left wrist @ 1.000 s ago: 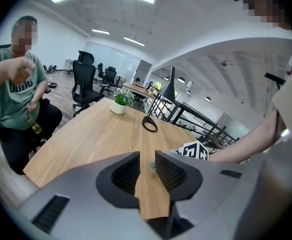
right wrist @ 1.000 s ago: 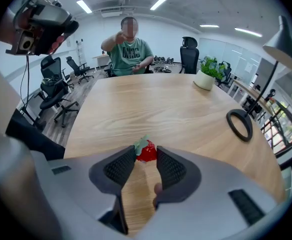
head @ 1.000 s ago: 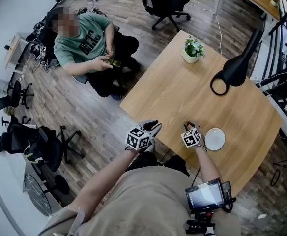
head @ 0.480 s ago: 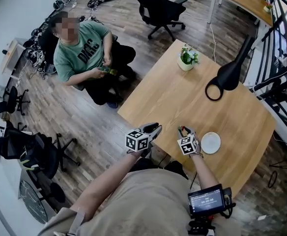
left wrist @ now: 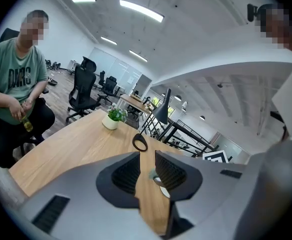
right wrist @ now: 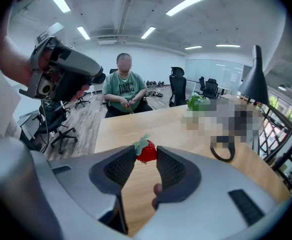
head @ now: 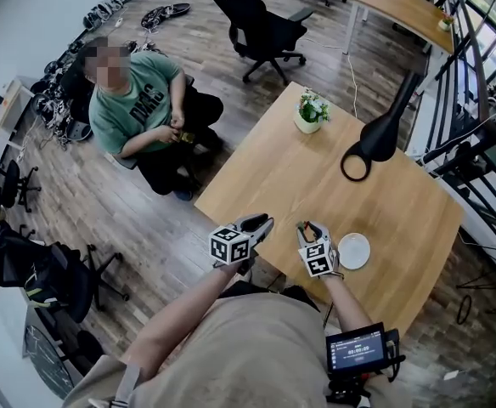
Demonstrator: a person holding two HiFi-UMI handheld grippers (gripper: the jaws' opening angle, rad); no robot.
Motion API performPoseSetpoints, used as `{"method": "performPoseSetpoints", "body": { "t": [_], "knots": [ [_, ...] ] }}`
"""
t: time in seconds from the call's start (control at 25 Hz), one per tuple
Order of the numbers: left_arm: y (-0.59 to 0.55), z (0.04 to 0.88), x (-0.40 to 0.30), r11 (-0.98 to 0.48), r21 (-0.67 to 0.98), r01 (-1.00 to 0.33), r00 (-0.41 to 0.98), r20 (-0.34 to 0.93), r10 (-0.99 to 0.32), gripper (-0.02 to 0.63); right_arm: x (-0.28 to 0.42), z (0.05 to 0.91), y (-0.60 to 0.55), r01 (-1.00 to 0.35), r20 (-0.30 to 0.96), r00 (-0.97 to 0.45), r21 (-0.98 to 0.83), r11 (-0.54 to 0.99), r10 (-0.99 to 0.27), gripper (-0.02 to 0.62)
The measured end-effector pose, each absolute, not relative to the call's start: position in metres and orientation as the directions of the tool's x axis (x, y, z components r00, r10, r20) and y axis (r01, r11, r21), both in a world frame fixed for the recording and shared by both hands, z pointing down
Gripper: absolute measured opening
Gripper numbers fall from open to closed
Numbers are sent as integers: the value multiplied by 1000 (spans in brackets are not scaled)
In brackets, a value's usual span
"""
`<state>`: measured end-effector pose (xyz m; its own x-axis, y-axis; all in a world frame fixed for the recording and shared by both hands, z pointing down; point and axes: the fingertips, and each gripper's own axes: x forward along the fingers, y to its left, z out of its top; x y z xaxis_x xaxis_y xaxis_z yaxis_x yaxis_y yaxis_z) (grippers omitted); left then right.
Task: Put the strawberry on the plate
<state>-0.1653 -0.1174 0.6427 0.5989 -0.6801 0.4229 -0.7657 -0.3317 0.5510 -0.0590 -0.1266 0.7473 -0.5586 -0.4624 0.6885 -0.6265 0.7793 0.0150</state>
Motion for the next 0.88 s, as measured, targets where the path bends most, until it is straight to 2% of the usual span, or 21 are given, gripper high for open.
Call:
{"method": "performPoseSetpoints", "body": {
  "t": [0.44,0.88],
  "knots": [
    [-115,604,-158,-396,543,-740,631,359,-688,78,-52,670,-131,-684,542,-606,19,729,-583,144],
    [-121,573,-133,-463,536,-706,674,309,-671,78,-25,609,-126,-744,464,-589,10,668,-662,144]
  ]
}}
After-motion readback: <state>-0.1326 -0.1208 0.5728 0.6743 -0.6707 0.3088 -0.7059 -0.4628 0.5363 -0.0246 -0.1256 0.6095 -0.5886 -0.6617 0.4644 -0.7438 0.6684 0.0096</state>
